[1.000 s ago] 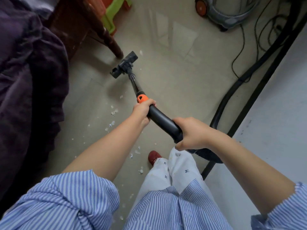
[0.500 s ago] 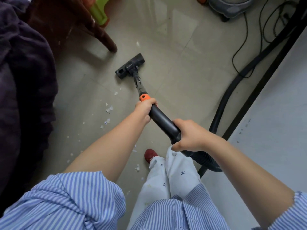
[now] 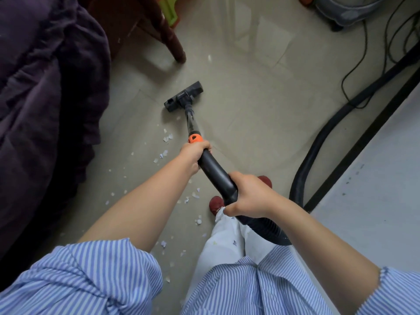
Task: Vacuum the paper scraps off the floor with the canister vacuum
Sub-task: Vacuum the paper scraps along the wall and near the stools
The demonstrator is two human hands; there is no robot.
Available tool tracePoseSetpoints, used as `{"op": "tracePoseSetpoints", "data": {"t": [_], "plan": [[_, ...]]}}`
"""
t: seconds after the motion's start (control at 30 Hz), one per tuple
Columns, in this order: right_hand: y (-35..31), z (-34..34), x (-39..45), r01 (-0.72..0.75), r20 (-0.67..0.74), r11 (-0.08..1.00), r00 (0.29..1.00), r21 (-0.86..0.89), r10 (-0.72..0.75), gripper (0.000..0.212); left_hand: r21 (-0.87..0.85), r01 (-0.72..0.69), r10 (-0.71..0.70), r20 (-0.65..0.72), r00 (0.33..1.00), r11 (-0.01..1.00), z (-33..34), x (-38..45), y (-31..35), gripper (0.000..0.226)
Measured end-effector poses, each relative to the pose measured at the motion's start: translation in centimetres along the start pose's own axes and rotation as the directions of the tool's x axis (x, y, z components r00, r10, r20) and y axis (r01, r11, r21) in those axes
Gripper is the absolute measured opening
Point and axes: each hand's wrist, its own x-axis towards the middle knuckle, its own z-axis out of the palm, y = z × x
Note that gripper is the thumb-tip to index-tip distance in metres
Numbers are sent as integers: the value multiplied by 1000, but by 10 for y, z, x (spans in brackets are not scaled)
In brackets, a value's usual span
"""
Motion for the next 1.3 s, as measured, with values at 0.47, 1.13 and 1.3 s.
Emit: {"op": "tracePoseSetpoints", "data": {"t": [0.47,1.13,1.3], "plan": [[-8,32,-25,-56,7,989,998,-141,57,32,-204,70,-42,141,989,976,-30,-12,-47,17],[52,38,-51,-117,37,978,991,-172,125,44,-48,245,-223,280,934,968,11,-19,-92,18],[97,6,-63,-232,-13,966,973,-112,232,59,-41,306,-268,383,884,951,58,-24,-91,25]]}}
